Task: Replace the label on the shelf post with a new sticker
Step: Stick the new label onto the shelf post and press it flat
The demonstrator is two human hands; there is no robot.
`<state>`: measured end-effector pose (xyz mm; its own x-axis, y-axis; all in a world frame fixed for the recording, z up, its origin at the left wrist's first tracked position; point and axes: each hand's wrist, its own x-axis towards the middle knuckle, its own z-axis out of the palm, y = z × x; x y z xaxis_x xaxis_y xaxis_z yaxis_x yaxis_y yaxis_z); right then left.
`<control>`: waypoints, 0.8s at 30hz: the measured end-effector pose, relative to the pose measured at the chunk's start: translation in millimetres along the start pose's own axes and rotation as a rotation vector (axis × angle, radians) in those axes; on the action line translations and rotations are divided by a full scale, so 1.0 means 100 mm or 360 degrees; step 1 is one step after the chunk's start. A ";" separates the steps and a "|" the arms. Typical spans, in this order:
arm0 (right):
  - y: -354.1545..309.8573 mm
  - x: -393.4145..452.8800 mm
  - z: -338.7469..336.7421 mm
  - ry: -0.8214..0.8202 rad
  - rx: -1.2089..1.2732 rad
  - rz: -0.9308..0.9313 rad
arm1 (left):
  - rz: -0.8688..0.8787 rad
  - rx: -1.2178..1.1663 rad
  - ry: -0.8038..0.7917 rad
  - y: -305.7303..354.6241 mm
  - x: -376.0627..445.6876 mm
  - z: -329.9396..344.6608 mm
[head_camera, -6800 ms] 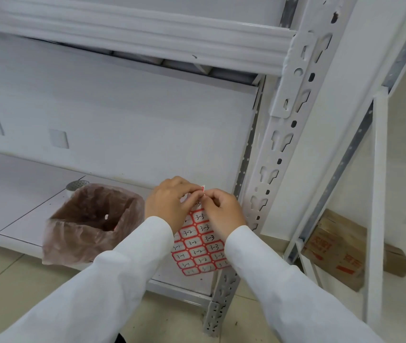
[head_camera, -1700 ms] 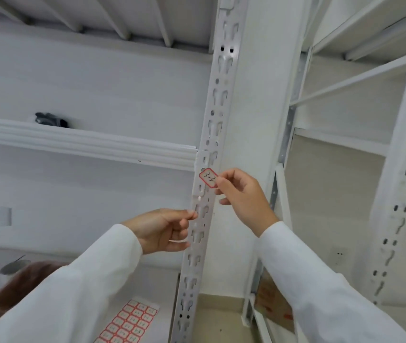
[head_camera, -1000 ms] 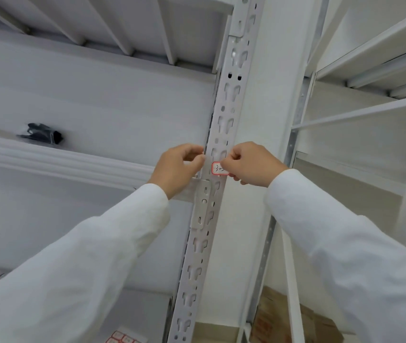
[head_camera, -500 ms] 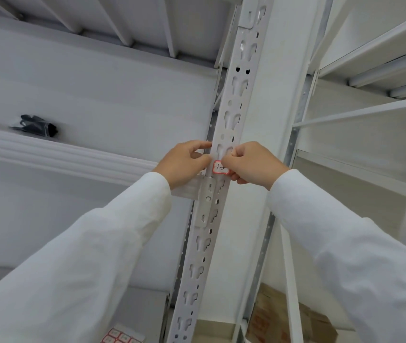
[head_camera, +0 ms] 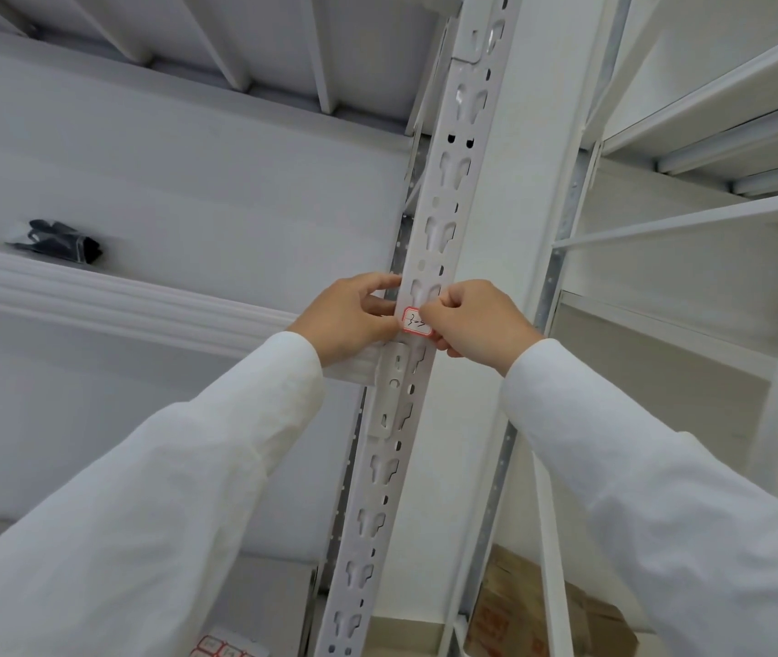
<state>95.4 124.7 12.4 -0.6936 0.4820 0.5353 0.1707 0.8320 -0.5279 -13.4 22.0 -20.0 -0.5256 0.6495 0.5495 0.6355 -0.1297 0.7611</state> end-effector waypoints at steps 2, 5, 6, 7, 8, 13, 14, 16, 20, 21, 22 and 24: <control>0.00 0.00 0.01 0.0011 -0.0009 -0.0013 | -0.0001 0.0002 -0.0017 -0.01 0.01 -0.01; 0.00 0.01 0.02 0.0023 -0.0040 -0.0024 | 0.0003 -0.0005 -0.0023 -0.01 0.01 -0.01; 0.00 0.00 0.03 0.0029 -0.0044 -0.0025 | 0.0007 -0.0007 -0.0016 -0.01 0.01 -0.01; 0.00 0.00 0.03 0.0033 -0.0045 -0.0028 | 0.0008 -0.0009 -0.0001 0.00 0.01 0.00; 0.00 0.00 0.03 0.0038 -0.0046 -0.0031 | 0.0010 -0.0009 0.0017 0.00 0.01 0.00; 0.00 -0.01 0.03 0.0058 -0.0052 -0.0048 | 0.0011 0.0038 0.0105 -0.02 0.03 0.03; 0.01 -0.01 0.03 0.0062 -0.0058 -0.0050 | 0.0010 0.0042 0.0113 -0.02 0.04 0.04; 0.01 -0.01 0.04 0.0066 -0.0074 -0.0052 | 0.0000 0.0050 0.0129 -0.03 0.04 0.04; 0.01 -0.01 0.04 0.0078 -0.0091 -0.0069 | -0.0028 0.0099 0.0186 -0.04 0.06 0.06; 0.02 -0.01 0.04 0.0083 -0.0090 -0.0071 | -0.0040 0.0098 0.0193 -0.03 0.06 0.07; 0.02 -0.02 0.04 0.0087 -0.0087 -0.0072 | -0.0054 0.0094 0.0199 -0.03 0.07 0.07; 0.03 -0.01 0.05 0.0094 -0.0082 -0.0072 | -0.0075 0.0096 0.0203 -0.03 0.08 0.08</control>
<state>93.7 125.2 7.0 -0.6590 0.4575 0.5970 0.1768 0.8657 -0.4683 -15.4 33.5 -20.1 -0.6209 0.5528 0.5557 0.6392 -0.0532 0.7672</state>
